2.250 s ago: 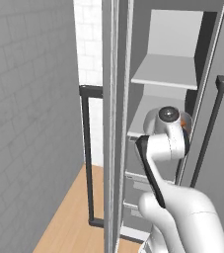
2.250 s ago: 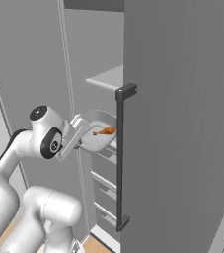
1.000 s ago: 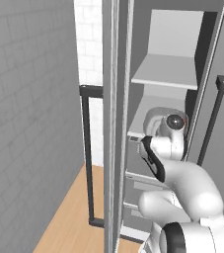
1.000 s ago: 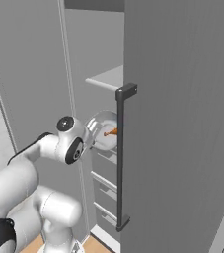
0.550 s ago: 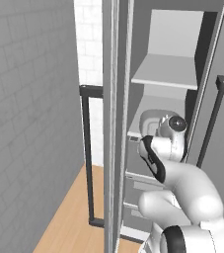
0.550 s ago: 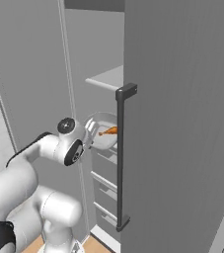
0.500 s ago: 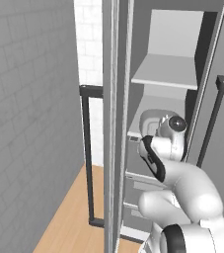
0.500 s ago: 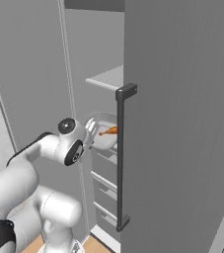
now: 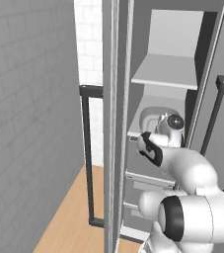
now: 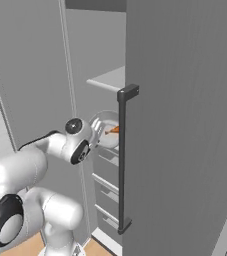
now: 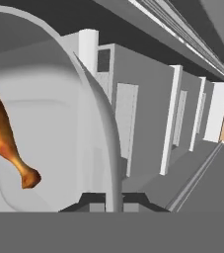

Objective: Take the meat container that has the chicken drumstick and place it on the second highest rack of the freezer. Then take the vegetable container that has the lime and potato and place it on the highest rack of the freezer.

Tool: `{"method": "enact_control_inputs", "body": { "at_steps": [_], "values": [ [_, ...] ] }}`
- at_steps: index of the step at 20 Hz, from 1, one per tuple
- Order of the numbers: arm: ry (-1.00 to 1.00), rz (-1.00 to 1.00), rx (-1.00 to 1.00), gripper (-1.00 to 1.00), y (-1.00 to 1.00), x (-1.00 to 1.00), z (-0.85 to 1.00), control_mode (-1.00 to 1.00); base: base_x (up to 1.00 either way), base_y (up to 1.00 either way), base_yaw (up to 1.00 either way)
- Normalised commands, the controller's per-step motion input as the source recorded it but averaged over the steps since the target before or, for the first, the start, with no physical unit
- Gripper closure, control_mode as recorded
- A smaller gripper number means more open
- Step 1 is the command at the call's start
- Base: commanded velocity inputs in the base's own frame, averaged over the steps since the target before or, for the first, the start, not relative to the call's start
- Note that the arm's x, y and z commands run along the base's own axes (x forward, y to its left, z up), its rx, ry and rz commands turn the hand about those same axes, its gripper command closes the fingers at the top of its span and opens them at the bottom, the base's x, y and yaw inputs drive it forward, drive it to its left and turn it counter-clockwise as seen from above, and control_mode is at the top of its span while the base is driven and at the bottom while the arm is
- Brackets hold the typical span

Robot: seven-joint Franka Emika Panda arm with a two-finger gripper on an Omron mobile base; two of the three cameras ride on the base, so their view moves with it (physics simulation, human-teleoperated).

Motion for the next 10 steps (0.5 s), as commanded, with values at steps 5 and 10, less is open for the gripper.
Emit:
{"method": "enact_control_inputs", "body": {
  "at_steps": [5, 10],
  "values": [
    [0.0, 0.0, 0.0, 1.0, -0.18, 0.3, 0.0, -1.0, 0.0, 0.0, 0.0],
    [0.0, 0.0, 0.03, 1.0, -0.33, 0.42, 0.0, -1.0, 0.0, 0.0, 0.0]
  ]
}}
